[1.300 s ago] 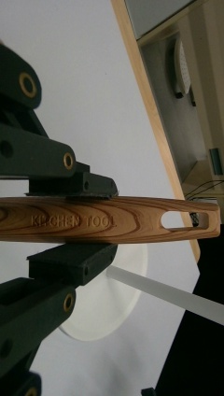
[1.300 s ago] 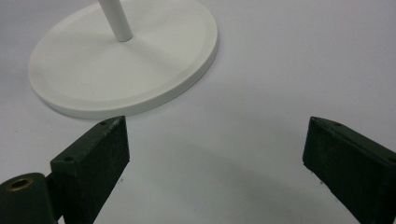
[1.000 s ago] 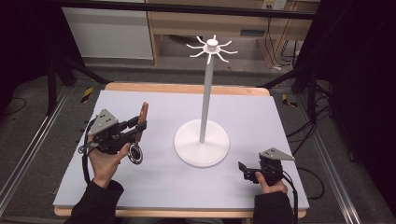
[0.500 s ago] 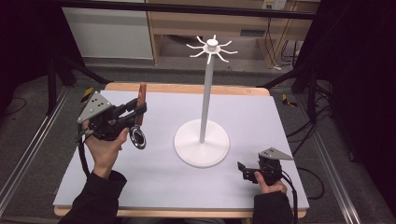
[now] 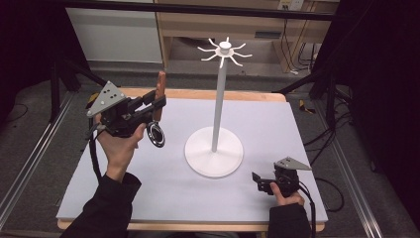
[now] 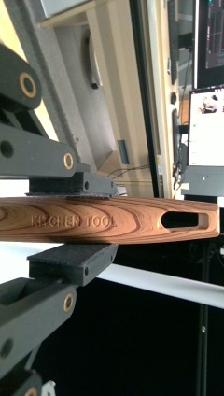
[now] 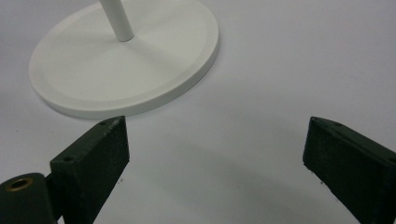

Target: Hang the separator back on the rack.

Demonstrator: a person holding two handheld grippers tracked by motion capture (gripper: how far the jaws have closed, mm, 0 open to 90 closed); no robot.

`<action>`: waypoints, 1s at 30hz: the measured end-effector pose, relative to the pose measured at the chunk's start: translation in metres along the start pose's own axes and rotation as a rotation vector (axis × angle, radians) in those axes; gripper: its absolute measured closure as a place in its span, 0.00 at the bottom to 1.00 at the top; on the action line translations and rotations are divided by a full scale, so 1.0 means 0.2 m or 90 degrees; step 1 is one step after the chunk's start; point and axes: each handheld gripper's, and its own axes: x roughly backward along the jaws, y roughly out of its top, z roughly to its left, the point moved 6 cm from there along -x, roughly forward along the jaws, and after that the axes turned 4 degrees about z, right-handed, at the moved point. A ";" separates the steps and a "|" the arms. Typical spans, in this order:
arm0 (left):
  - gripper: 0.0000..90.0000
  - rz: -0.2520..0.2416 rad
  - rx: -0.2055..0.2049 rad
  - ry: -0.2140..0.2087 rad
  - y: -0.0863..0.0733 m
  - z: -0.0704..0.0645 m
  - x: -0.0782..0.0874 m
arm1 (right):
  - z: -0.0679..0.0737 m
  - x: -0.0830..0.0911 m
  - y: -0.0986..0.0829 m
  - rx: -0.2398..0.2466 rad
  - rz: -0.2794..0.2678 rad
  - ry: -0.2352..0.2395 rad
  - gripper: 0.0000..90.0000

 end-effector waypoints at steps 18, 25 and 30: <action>0.75 -0.016 -0.022 -0.022 0.12 -0.11 -0.07 | 0.00 0.00 0.00 -0.002 -0.006 0.004 0.08; 0.75 -0.025 -0.027 -0.037 0.16 -0.16 -0.08 | 0.00 0.00 0.00 -0.002 -0.006 0.005 0.08; 0.75 -0.024 -0.037 -0.040 0.18 -0.19 -0.10 | -0.01 0.00 0.00 -0.001 -0.007 0.004 0.08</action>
